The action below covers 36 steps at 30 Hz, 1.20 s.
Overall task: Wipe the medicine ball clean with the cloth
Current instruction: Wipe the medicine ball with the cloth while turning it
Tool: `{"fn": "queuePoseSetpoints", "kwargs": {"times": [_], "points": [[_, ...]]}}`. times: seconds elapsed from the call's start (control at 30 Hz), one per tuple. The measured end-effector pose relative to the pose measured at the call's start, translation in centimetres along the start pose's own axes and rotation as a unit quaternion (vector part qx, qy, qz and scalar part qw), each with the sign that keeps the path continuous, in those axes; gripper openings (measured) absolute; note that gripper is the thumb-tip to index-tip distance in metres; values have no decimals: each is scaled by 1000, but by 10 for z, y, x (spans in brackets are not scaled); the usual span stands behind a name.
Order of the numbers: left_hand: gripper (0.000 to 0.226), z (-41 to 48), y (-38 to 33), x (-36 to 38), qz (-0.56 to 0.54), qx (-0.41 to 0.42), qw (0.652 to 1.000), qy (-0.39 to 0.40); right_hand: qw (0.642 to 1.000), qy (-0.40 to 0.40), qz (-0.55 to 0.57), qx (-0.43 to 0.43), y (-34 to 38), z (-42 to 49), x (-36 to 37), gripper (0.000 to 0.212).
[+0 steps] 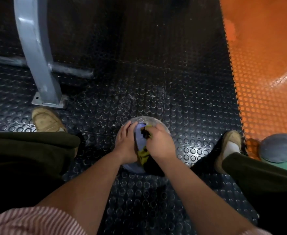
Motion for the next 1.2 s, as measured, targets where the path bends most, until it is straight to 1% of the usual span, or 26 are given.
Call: {"fn": "queuePoseSetpoints", "kwargs": {"times": [0.07, 0.13, 0.27, 0.37, 0.43, 0.53, 0.63, 0.77, 0.83, 0.93, 1.03, 1.13, 1.2], "points": [[122, 1, -1, 2, 12, 3, 1000, 2, 999, -10, 34, 11, -7, -30, 3, 41], [122, 1, -3, 5, 17, 7, 1000, 1, 999, -15, 34, 25, -10, -45, 4, 39], [116, 2, -7, 11, 48, 15, 999, -15, 999, -12, -11, 37, -10, -11, -5, 37], [110, 1, -10, 13, 43, 7, 999, -15, 998, -8, -45, 50, -8, 20, -11, 31], [108, 2, -12, 11, 25, 5, 1000, -13, 998, -14, -41, 40, -8, 20, -12, 34], [113, 1, -18, 8, 17, 27, 999, -13, 999, -24, -18, 37, -16, -12, -9, 39], [116, 1, -24, 10, 39, 47, 998, -19, 999, -25, -3, 27, -28, -45, -6, 35], [123, 7, -26, 16, 84, 59, 995, -14, 998, -2, -30, 55, -32, -16, -16, 36], [124, 7, -26, 14, 69, 50, 996, -7, 998, 6, -34, 57, -29, 8, -19, 37], [118, 8, -25, 6, 18, 23, 1000, -2, 998, 3, -29, 49, -20, 21, -21, 36], [122, 8, -19, 1, 10, 18, 1000, -1, 999, -12, -4, 34, -17, -1, -13, 35], [123, 6, -13, -3, -3, 17, 1000, 16, 1000, -1, 15, 15, -20, -36, -1, 33], [125, 3, -9, -2, 3, 17, 1000, 23, 1000, 15, -3, 5, -22, -41, 2, 33]]}}
Point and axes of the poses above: each hand's wrist, its own z-axis towards the middle knuckle, its own x-axis out of the palm, y = z × x, the point moved 2 cm from there along z, towards the middle knuckle, and after that the axes turned 5 degrees about -x, right-handed, at the moved point
